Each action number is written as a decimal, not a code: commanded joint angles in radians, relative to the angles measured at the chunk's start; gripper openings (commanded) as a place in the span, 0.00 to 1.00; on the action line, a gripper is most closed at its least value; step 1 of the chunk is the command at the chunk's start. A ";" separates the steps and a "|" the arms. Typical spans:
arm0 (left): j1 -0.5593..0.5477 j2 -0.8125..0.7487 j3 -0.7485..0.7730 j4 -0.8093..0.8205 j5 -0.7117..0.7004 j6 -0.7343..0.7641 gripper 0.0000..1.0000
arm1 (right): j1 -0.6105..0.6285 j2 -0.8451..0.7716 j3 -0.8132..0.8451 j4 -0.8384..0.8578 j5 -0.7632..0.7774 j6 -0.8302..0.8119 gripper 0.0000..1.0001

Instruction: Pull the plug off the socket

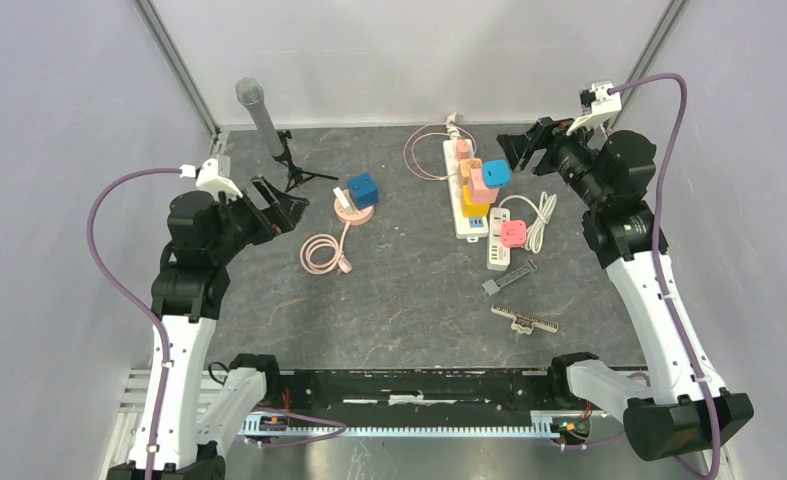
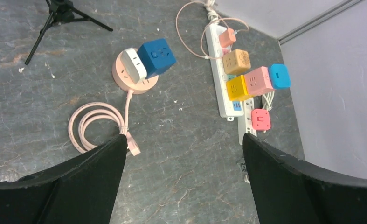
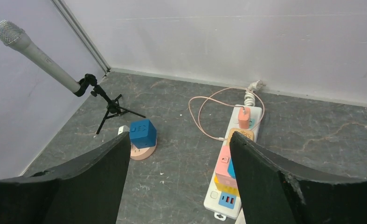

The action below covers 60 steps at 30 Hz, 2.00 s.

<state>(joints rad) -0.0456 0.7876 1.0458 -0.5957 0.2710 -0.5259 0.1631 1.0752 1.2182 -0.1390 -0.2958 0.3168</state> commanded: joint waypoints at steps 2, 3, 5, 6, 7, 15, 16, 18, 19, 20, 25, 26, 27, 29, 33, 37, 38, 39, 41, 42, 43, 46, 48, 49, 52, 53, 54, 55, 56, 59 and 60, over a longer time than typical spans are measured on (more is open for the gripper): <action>0.003 -0.025 0.056 0.055 -0.042 -0.027 1.00 | -0.002 -0.008 -0.017 0.051 0.019 0.028 0.83; 0.004 -0.020 0.086 0.034 -0.076 -0.016 1.00 | -0.002 -0.005 -0.016 0.040 0.029 0.023 0.83; 0.003 -0.015 0.130 0.017 -0.151 0.010 1.00 | -0.002 -0.001 -0.016 0.022 0.033 0.010 0.84; 0.003 -0.014 0.143 0.018 -0.176 0.030 1.00 | -0.002 -0.001 -0.019 0.017 0.035 0.005 0.84; 0.003 -0.011 0.147 0.024 -0.180 0.053 1.00 | -0.002 0.000 -0.025 0.015 0.036 0.002 0.85; -0.017 0.079 -0.100 0.310 0.171 -0.154 1.00 | -0.002 -0.002 -0.119 0.066 -0.036 0.021 0.86; -0.035 0.085 -0.160 0.371 0.178 -0.200 1.00 | -0.002 -0.001 -0.138 0.074 -0.046 0.030 0.86; -0.081 0.110 -0.234 0.406 0.133 -0.225 1.00 | -0.002 0.001 -0.167 0.085 -0.066 0.038 0.86; -0.098 0.125 -0.253 0.392 0.090 -0.227 1.00 | -0.003 0.002 -0.179 0.089 -0.073 0.043 0.86; -0.107 0.146 -0.271 0.376 0.039 -0.230 1.00 | -0.002 0.005 -0.186 0.093 -0.083 0.044 0.87; -0.124 0.301 -0.322 0.380 -0.045 -0.193 1.00 | -0.001 0.040 -0.202 0.075 -0.116 0.045 0.86; -0.131 0.338 -0.321 0.401 -0.039 -0.176 1.00 | 0.000 0.046 -0.204 0.072 -0.116 0.044 0.86; -0.146 0.380 -0.319 0.436 -0.029 -0.156 1.00 | -0.001 0.048 -0.207 0.067 -0.116 0.044 0.85; -0.181 0.451 -0.306 0.493 -0.028 -0.124 0.95 | 0.001 0.054 -0.209 0.057 -0.117 0.044 0.85; -0.240 0.576 -0.253 0.515 -0.088 -0.071 0.77 | 0.001 0.053 -0.209 0.027 -0.108 0.033 0.84; -0.262 0.648 -0.272 0.497 -0.189 -0.114 0.67 | 0.001 0.040 -0.218 -0.003 -0.093 0.024 0.83; -0.266 0.652 -0.283 0.496 -0.209 -0.121 0.67 | 0.001 0.035 -0.223 -0.008 -0.089 0.023 0.83; -0.268 0.656 -0.296 0.495 -0.228 -0.127 0.67 | 0.001 0.028 -0.229 -0.010 -0.084 0.023 0.83; -0.268 0.661 -0.307 0.471 -0.262 -0.134 0.65 | 0.001 0.018 -0.243 -0.009 -0.083 0.024 0.83; -0.268 0.664 -0.307 0.446 -0.282 -0.136 0.64 | 0.002 0.014 -0.248 -0.010 -0.082 0.025 0.83; -0.267 0.666 -0.306 0.425 -0.306 -0.139 0.63 | 0.002 0.012 -0.252 -0.011 -0.080 0.025 0.83; -0.267 0.656 -0.312 0.359 -0.366 -0.148 0.58 | 0.004 0.010 -0.265 -0.010 -0.082 0.034 0.82; -0.267 0.647 -0.320 0.330 -0.403 -0.155 0.57 | 0.014 0.014 -0.275 0.011 -0.100 0.045 0.80; -0.267 0.643 -0.325 0.310 -0.420 -0.161 0.57 | 0.030 0.016 -0.278 0.021 -0.101 0.052 0.79; -0.266 0.643 -0.335 0.265 -0.459 -0.169 0.56 | 0.109 0.042 -0.280 0.061 -0.091 0.066 0.77; -0.264 0.646 -0.340 0.252 -0.466 -0.170 0.56 | 0.142 0.057 -0.279 0.077 -0.080 0.070 0.76; -0.263 0.648 -0.342 0.241 -0.472 -0.172 0.56 | 0.187 0.069 -0.276 0.091 -0.063 0.074 0.76; -0.262 0.650 -0.345 0.225 -0.479 -0.176 0.56 | 0.226 0.088 -0.271 0.107 -0.043 0.075 0.76; -0.257 0.650 -0.347 0.213 -0.486 -0.180 0.55 | 0.276 0.111 -0.266 0.125 -0.021 0.075 0.75; -0.240 0.647 -0.359 0.180 -0.508 -0.196 0.56 | 0.393 0.184 -0.248 0.189 0.051 0.078 0.75; -0.228 0.645 -0.362 0.171 -0.508 -0.200 0.56 | 0.419 0.217 -0.239 0.207 0.085 0.087 0.76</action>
<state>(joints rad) -0.3050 1.4433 0.7238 -0.2897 -0.1600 -0.6853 0.4843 1.2095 0.9386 -0.0502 -0.3241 0.3820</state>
